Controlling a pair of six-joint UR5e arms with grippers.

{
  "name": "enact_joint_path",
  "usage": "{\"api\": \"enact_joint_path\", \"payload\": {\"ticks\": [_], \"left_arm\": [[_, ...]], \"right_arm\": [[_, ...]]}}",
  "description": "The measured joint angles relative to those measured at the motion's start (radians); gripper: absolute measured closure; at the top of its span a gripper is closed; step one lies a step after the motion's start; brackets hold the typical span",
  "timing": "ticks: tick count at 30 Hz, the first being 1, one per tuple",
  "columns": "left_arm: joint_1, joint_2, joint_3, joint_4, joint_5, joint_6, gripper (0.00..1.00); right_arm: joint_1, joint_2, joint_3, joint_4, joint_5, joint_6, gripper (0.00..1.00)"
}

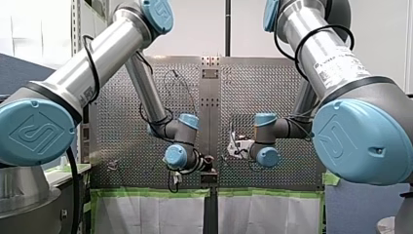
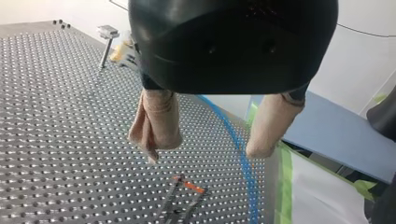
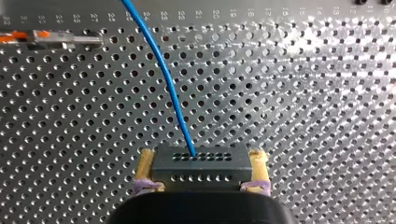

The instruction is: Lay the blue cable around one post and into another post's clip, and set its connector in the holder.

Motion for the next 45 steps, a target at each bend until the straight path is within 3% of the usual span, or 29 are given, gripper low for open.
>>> {"api": "enact_joint_path", "payload": {"ticks": [14, 25, 26, 27, 28, 30, 31, 32, 35, 40, 45], "left_arm": [[-0.015, -0.114, 0.058, 0.123, -0.015, -0.018, 0.00], [-0.006, -0.124, 0.086, 0.231, -0.105, -0.037, 0.00], [-0.006, -0.124, 0.086, 0.238, -0.112, -0.036, 0.10], [-0.006, -0.124, 0.086, 0.247, -0.121, -0.035, 0.36], [-0.006, -0.124, 0.086, 0.255, -0.128, -0.033, 0.36], [-0.008, -0.124, 0.086, 0.273, -0.146, -0.024, 0.75], [-0.009, -0.125, 0.086, 0.280, -0.154, -0.019, 0.75], [-0.010, -0.125, 0.086, 0.287, -0.161, -0.014, 0.97], [-0.013, -0.125, 0.086, 0.313, -0.169, 0.010, 1.00], [-0.017, -0.125, 0.086, 0.364, -0.146, 0.049, 1.00], [-0.017, -0.129, 0.086, 0.410, -0.168, 0.082, 0.98]], "right_arm": [[0.004, -0.006, 0.000, 0.003, -0.004, 0.007, 1.00], [0.002, -0.007, 0.000, 0.009, -0.001, 0.010, 1.00], [0.000, -0.007, 0.000, 0.013, -0.001, 0.013, 1.00], [-0.002, -0.007, 0.000, 0.016, 0.000, 0.015, 1.00], [-0.004, -0.007, 0.000, 0.020, 0.000, 0.017, 1.00], [-0.009, -0.007, 0.000, 0.027, 0.001, 0.020, 1.00], [-0.011, -0.007, 0.000, 0.029, 0.002, 0.021, 1.00], [-0.013, -0.006, 0.000, 0.031, 0.002, 0.021, 1.00], [-0.018, -0.006, 0.000, 0.033, 0.002, 0.021, 1.00], [-0.029, -0.005, 0.000, 0.036, 0.004, 0.024, 1.00], [-0.048, 0.006, 0.000, 0.039, 0.021, 0.025, 1.00]]}}
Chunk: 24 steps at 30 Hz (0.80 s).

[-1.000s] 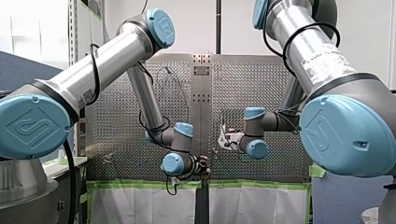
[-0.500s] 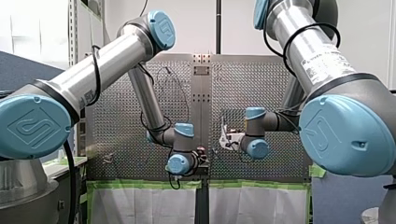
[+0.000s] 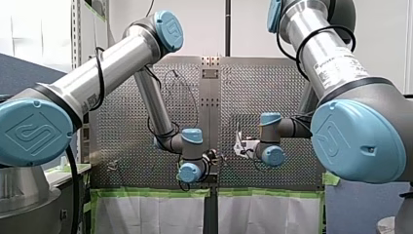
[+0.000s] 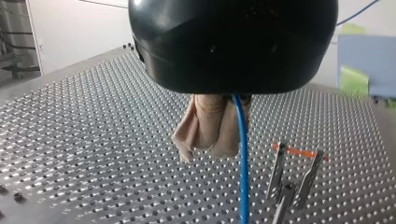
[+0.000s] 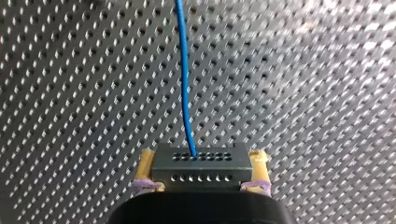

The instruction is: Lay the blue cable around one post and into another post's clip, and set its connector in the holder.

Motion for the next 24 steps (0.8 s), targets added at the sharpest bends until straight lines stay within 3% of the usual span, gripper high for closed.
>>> {"api": "enact_joint_path", "payload": {"ticks": [8, 13, 24], "left_arm": [[0.006, -0.062, 0.023, 0.046, 0.003, 0.018, 0.98], [0.013, -0.089, 0.029, 0.036, -0.029, 0.063, 0.98], [0.018, -0.093, 0.030, -0.020, -0.135, 0.184, 0.98]], "right_arm": [[-0.029, 0.066, -0.003, -0.019, 0.009, 0.001, 1.00], [-0.046, 0.094, -0.009, -0.030, 0.009, 0.005, 1.00], [-0.081, 0.160, -0.051, -0.022, 0.004, 0.013, 1.00]]}}
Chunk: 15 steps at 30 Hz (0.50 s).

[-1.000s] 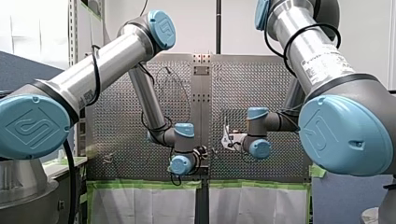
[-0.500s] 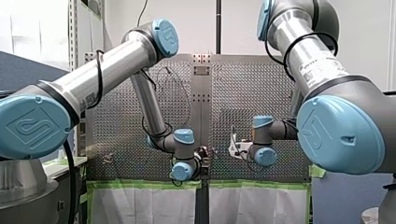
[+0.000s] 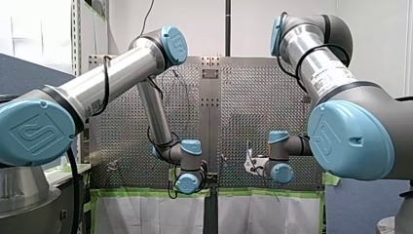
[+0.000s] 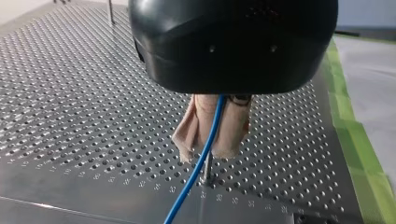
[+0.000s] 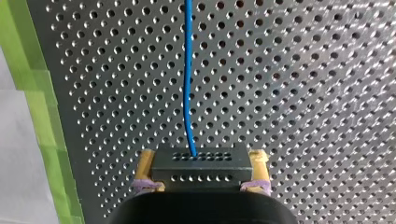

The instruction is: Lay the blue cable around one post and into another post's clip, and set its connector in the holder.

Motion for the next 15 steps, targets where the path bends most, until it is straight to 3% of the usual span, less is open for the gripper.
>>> {"api": "enact_joint_path", "payload": {"ticks": [6, 15], "left_arm": [[-0.010, 0.000, 0.002, 0.000, -0.015, 0.057, 0.98], [-0.032, -0.002, 0.045, -0.014, 0.003, 0.131, 0.95]], "right_arm": [[-0.020, 0.005, -0.028, 0.019, -0.006, 0.005, 1.00], [-0.039, 0.006, -0.049, 0.025, -0.018, 0.007, 1.00]]}}
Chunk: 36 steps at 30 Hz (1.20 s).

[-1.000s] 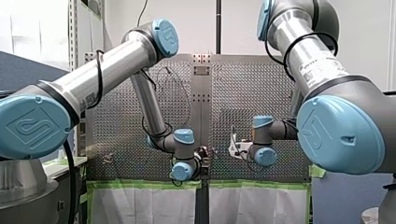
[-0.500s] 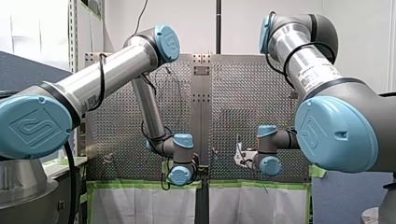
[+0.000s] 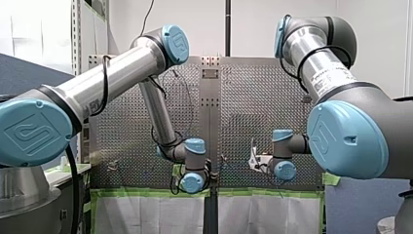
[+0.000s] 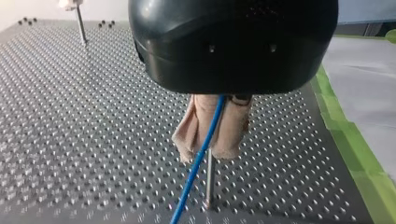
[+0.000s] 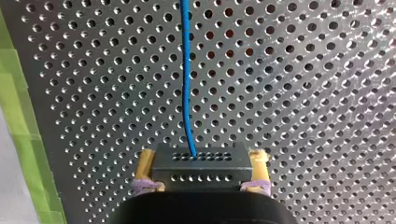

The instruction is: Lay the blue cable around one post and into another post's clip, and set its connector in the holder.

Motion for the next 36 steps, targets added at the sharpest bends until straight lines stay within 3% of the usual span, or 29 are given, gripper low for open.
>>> {"api": "enact_joint_path", "payload": {"ticks": [8, 18, 22, 36], "left_arm": [[0.001, -0.026, 0.067, -0.048, 0.015, 0.028, 0.95], [0.023, -0.049, 0.144, -0.088, 0.037, -0.036, 0.95], [0.033, -0.049, 0.154, -0.088, 0.050, -0.057, 0.95], [0.056, -0.050, 0.156, -0.090, 0.046, -0.034, 0.95]], "right_arm": [[-0.014, 0.002, -0.003, 0.000, -0.004, 0.000, 1.00], [-0.032, 0.004, -0.008, 0.001, -0.005, -0.001, 1.00], [-0.038, 0.004, -0.017, 0.011, -0.005, -0.001, 1.00], [-0.057, 0.006, -0.024, 0.028, -0.004, -0.011, 1.00]]}}
